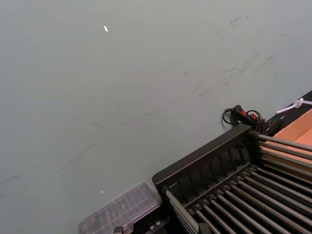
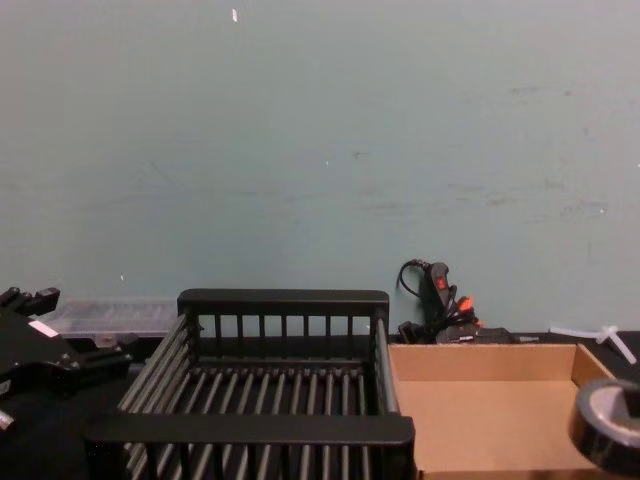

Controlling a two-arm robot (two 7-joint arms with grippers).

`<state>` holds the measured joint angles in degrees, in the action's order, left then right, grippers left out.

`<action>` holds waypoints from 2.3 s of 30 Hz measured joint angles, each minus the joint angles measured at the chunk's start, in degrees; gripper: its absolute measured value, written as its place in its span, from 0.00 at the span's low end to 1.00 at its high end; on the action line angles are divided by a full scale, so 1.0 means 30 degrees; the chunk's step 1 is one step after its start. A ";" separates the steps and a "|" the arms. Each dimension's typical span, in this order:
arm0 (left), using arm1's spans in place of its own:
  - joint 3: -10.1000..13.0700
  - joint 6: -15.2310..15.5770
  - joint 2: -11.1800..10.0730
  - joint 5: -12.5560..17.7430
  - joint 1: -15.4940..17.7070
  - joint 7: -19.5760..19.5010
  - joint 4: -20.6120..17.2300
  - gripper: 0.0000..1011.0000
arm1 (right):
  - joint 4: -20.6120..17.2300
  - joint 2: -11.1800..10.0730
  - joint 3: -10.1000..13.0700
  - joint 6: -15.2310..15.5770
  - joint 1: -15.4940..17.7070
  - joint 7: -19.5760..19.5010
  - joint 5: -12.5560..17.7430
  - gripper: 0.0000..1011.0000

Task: Pick up the white tape and place it into the black box , Pick up the silver tape and place it into the brown box.

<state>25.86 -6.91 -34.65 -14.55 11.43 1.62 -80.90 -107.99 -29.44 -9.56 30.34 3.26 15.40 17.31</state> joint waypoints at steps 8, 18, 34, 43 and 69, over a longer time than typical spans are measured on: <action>0.0001 0.0000 0.0000 0.0001 0.0000 0.0000 -0.0001 0.99 | 0.1144 0.0282 -0.0361 -0.0554 -0.1470 0.0043 -0.0640 0.16; 0.0000 0.0000 0.0000 0.0001 0.0000 0.0000 -0.0001 0.99 | 0.3324 0.1025 -0.1232 -0.1480 -0.3750 0.0325 -0.1845 0.16; 0.0001 0.0000 0.0000 0.0000 0.0000 0.0000 0.0000 0.99 | 0.6970 0.2667 -0.1923 -0.2716 -0.6282 0.0469 -0.3133 0.16; 0.0000 0.0000 0.0000 0.0001 -0.0001 0.0001 0.0000 0.99 | 0.9418 0.3661 -0.2126 -0.3433 -0.7302 0.0222 -0.3799 0.16; 0.0001 0.0000 0.0000 0.0000 0.0000 0.0000 0.0000 0.99 | 1.2340 0.4902 -0.2200 -0.4186 -0.8231 0.0215 -0.4512 0.16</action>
<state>25.86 -6.91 -34.65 -14.55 11.43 1.62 -80.90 -70.97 -14.73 -16.16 17.78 -21.43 16.04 3.78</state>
